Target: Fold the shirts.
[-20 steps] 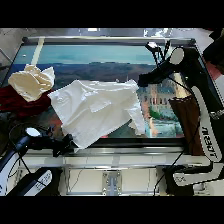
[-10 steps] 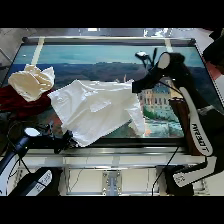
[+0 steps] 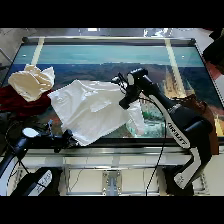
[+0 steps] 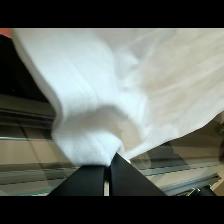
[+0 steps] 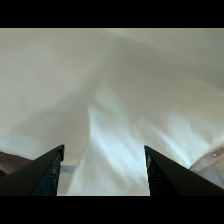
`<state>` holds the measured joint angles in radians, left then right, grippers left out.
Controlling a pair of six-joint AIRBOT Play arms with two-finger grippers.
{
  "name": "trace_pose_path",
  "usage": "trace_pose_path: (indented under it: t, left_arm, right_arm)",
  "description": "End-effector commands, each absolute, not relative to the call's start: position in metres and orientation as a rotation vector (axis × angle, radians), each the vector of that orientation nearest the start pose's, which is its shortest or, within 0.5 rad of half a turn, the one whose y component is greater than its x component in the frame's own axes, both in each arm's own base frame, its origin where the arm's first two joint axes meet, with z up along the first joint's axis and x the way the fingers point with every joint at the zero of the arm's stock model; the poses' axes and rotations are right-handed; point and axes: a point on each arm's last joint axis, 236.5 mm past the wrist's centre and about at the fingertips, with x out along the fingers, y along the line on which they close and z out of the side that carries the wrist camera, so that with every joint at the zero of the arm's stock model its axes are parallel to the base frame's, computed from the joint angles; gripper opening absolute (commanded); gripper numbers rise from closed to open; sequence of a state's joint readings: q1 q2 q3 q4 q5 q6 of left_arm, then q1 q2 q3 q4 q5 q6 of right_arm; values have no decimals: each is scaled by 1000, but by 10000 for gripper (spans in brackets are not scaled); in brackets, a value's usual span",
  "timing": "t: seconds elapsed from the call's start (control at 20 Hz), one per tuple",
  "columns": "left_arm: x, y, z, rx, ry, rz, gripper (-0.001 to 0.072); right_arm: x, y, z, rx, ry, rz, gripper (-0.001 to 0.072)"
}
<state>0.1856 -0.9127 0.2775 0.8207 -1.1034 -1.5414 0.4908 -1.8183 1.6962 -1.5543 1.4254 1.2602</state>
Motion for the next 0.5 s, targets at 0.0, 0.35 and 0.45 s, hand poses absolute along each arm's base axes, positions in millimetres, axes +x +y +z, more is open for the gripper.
trace_pose_path:
  t: [0.0,0.35,0.45]
  left_arm:
    - [180,-113,-99,-951,1551,-93,14]
    - [180,-113,-99,-951,1551,-93,14]
    - [180,-113,-99,-951,1551,-92,15]
  right_arm:
    - [399,210,-71,-701,1481,610,551]
    - [397,208,-93,-711,1525,604,429]
    - [399,204,-93,-725,1525,594,429]
